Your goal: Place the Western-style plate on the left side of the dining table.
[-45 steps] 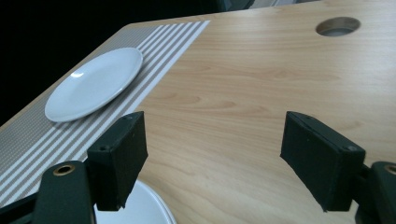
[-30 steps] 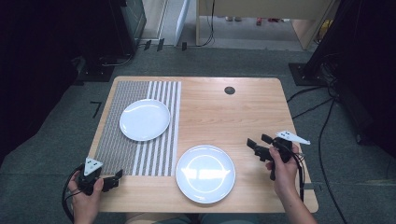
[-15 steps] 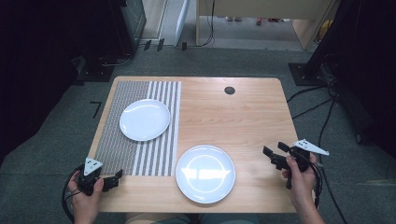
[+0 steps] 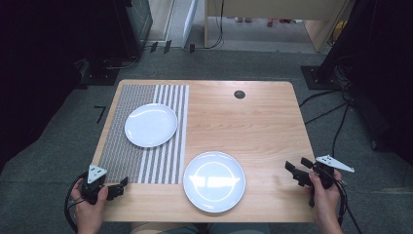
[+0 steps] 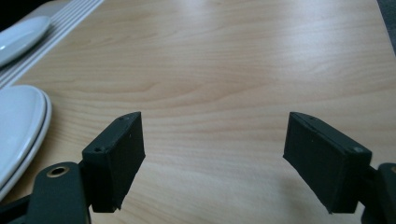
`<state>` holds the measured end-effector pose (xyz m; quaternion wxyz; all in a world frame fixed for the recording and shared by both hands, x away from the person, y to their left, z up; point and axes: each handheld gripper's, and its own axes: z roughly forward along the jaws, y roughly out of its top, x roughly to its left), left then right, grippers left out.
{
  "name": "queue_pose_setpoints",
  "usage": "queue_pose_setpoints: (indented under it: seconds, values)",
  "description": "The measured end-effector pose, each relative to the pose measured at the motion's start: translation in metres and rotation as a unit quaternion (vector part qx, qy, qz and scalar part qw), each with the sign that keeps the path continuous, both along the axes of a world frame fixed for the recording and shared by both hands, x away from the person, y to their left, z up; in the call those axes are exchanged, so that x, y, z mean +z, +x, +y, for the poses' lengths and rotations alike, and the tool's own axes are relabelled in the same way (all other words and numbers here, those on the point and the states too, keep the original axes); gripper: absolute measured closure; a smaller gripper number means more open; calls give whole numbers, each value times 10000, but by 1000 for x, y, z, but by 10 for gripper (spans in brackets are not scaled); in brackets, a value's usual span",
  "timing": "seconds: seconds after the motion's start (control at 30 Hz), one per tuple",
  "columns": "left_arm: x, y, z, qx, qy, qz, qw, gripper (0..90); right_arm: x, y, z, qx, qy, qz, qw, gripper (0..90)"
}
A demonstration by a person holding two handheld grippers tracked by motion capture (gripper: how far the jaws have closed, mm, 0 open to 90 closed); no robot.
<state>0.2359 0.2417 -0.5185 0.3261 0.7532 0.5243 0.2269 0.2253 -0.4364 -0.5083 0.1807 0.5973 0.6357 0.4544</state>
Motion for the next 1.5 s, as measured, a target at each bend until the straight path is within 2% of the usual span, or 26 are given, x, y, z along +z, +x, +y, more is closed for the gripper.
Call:
queue_pose_setpoints:
  seconds: [0.4, 0.43, 0.53, 0.67, 0.8, 0.83, 0.97, 1.13, 1.2, 1.23, 1.3, 1.5]
  values:
    - [0, 0, 0, -1, 0, 0, 10000, 97, -14, -23, -22, -171, -225, 216, 9994, 202]
    - [0, 0, 0, 0, -1, 0, 10000, 97, -16, -28, -25, -189, -208, 286, 9992, 197]
    - [0, 0, 0, 0, 0, -1, 10000, 98, -16, -32, -28, -205, -177, 248, 9993, 196]
    - [0, 0, 0, 1, 1, -1, 10000, 98, -16, -37, -33, -254, -152, 336, 9990, 193]
    - [0, 0, 0, 1, 0, 0, 10000, 98, -16, -40, -28, -254, -412, 411, 9980, 191]
    - [0, 0, 0, 1, 0, -1, 10000, 98, -16, -40, -22, -223, -636, 434, 9968, 178]
    - [0, 0, 0, -6, -3, -1, 10000, 98, -16, -38, -14, -146, -998, 479, 9937, 147]
    - [0, 0, 0, -3, -20, -4, 10000, 98, -16, -38, -12, -139, -1136, 489, 9922, 146]
    - [0, 0, 0, -3, -30, -5, 10000, 98, -17, -38, -8, -150, -1318, 496, 9899, 146]
    - [0, 0, 0, -3, -30, -5, 10000, 98, -17, -38, -8, -150, -1318, 496, 9899, 146]
    - [0, 0, 1, -4, -39, -3, 10000, 98, -17, -37, -4, -160, -1546, 514, 9865, 141]
    - [0, 0, 1, -1, -56, -4, 10000, 98, -17, -37, -3, -128, -1579, 514, 9860, 140]
